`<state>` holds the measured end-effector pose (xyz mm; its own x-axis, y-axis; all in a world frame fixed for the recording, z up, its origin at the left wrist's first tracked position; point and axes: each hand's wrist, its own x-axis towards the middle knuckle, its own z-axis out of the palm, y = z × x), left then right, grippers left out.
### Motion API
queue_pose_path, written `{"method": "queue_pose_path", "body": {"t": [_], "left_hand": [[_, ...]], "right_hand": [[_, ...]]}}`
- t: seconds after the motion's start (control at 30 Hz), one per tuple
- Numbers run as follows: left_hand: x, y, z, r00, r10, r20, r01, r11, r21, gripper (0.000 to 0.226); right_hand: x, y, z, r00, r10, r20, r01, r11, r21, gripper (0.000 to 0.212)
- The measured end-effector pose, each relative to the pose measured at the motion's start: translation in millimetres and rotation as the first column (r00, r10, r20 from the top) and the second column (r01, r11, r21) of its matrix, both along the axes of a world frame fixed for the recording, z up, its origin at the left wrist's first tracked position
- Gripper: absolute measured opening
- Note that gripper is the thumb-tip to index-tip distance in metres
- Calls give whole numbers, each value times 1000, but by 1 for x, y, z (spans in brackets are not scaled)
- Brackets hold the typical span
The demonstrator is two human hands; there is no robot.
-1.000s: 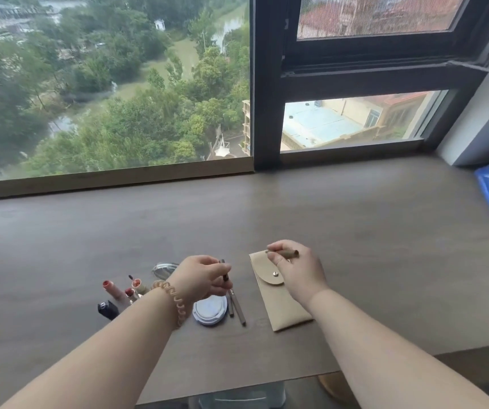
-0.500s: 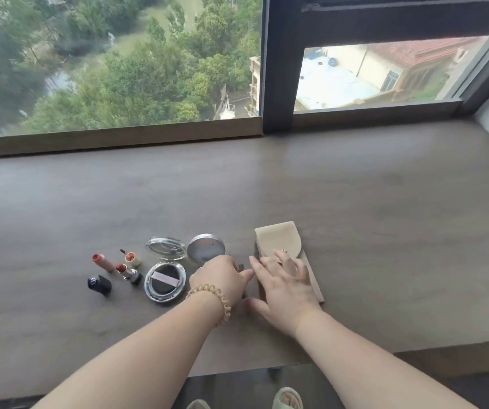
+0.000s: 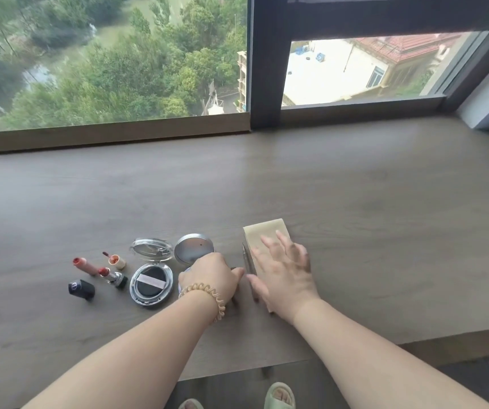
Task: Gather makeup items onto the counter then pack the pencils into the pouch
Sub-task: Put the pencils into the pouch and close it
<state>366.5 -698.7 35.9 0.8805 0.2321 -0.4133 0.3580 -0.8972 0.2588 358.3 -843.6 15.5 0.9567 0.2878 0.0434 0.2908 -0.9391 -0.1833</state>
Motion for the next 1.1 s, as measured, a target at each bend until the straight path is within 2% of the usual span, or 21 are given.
{"method": "queue_pose_path", "body": {"t": [0.07,0.2,0.37,0.57,0.63,0.7,0.73,0.77,0.83,0.87,0.93,1.0,1.03,1.1], "left_hand": [[2,0,4,1000,-3,0,3,1000,-6,29],[1,-3,11,999,4,46,-3,1000,-22,27],[-2,-8,16,993,24,118,-17,998,-65,22],[-4,-11,26,979,86,186,-66,992,-111,18],[-3,-14,31,967,127,220,-94,984,-154,14],[0,-17,38,951,201,234,-133,952,-276,20],[2,-20,44,938,262,227,-159,906,-392,30],[6,-23,51,926,336,173,-195,817,-542,41],[11,-34,72,915,404,11,-241,568,-787,50],[13,-39,80,918,391,-61,-249,451,-857,41],[14,-49,97,914,381,-135,-251,271,-929,8],[12,-54,106,911,375,-170,-242,155,-958,16],[12,-54,108,913,373,-164,-227,132,-965,20],[9,-55,114,921,370,-125,-189,142,-972,23]], "right_hand": [[12,-8,4,998,-58,8,58,998,-38,52],[34,-26,6,984,-52,-170,34,994,-103,64],[44,-26,1,976,-41,-213,19,994,-104,33],[46,-28,7,989,28,-145,-55,981,-186,23],[47,-30,18,1000,15,-19,-19,983,-182,10],[49,-32,29,986,-6,168,24,994,-110,13],[50,-34,38,964,-1,267,18,998,-62,12],[51,-35,46,944,8,331,-1,1000,-19,16],[51,-35,70,902,22,431,-44,998,43,27],[50,-33,80,885,34,465,-66,996,53,26],[48,-29,96,858,76,508,-110,993,38,21],[43,-29,105,834,101,542,-140,990,32,21],[41,-29,110,831,105,546,-152,988,41,23],[39,-33,118,843,114,526,-185,979,84,26]]}}
